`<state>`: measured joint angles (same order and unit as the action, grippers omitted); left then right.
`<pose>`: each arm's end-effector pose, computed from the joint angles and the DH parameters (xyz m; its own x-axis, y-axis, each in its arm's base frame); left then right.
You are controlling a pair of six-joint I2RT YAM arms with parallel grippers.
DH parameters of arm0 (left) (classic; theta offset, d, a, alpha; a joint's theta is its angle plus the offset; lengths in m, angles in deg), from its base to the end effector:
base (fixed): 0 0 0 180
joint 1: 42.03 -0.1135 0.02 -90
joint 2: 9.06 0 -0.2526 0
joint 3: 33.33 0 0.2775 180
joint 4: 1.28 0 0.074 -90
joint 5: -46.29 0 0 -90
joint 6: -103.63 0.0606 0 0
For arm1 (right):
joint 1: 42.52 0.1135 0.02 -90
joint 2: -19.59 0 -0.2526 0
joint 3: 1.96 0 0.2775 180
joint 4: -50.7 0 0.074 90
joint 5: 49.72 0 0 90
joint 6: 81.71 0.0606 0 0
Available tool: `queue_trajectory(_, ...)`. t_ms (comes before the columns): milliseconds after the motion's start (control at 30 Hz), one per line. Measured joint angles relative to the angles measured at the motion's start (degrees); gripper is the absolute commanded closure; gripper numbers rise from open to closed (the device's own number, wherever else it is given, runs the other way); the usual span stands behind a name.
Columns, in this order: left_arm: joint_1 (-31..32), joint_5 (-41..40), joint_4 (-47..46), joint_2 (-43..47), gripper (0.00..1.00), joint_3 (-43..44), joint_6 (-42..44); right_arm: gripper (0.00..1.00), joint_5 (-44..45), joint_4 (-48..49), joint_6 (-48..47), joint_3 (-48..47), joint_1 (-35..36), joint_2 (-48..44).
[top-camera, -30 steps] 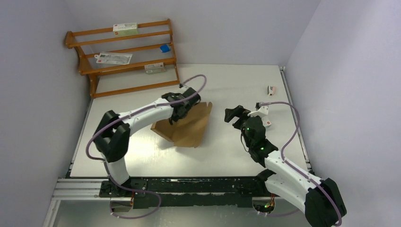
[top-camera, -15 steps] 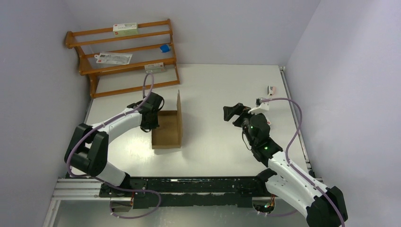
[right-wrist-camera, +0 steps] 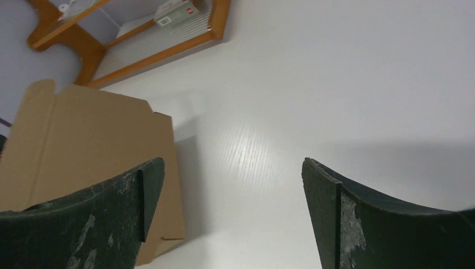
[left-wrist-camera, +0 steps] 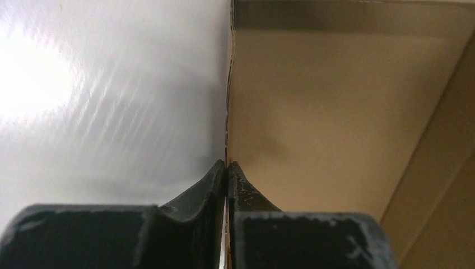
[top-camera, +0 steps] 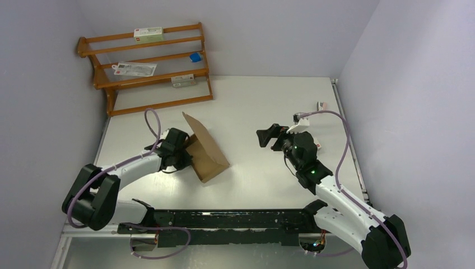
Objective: Fold the paper box
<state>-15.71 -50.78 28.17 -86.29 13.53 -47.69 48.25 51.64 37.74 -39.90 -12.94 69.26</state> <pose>0.2462 -0.1135 0.1036 -0.7092 -0.6205 -0.3346 -0.4952 0.7763 -0.3900 0.2301 0.1210 0.2246 -0.3239 0.3760 -0.8682 -0.2425 0.8540 0.4604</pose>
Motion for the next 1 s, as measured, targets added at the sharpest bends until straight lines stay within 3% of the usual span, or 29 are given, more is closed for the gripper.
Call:
queue_trajectory(300, 2.64, -0.13, 2.27, 6.8, 0.63, -2.05, -6.05, 0.0, -6.8, -0.52, -4.72, -4.11, 0.0, 1.62)
queue_trajectory(433, 2.67, -0.85, 4.59, 9.14, 0.39, -0.92, -3.96, 0.0, -10.25, -2.16, -7.13, -6.16, 0.04, 2.97)
queue_trajectory(533, 2.64, -2.69, 7.08, 10.54, 0.21, 2.14, 0.85, 0.0, -12.28, -5.38, -9.62, -8.94, 0.81, 3.89)
queue_trajectory(667, 2.25, -6.27, 10.43, 11.67, 0.07, 10.21, 11.87, 0.0, -13.33, -11.34, -13.49, -14.97, 5.05, 5.68)
queue_trajectory(833, 1.84, -8.13, 10.91, 12.85, 0.03, 18.08, 28.22, 0.0, -12.76, -21.46, -18.97, -23.06, 12.26, 8.09)
queue_trajectory(1000, 1.66, -8.52, 11.5, 15.34, 0.03, 19.28, 40.61, 0.03, -12.96, -30.97, -22.93, -32.0, 15.13, 12.5)
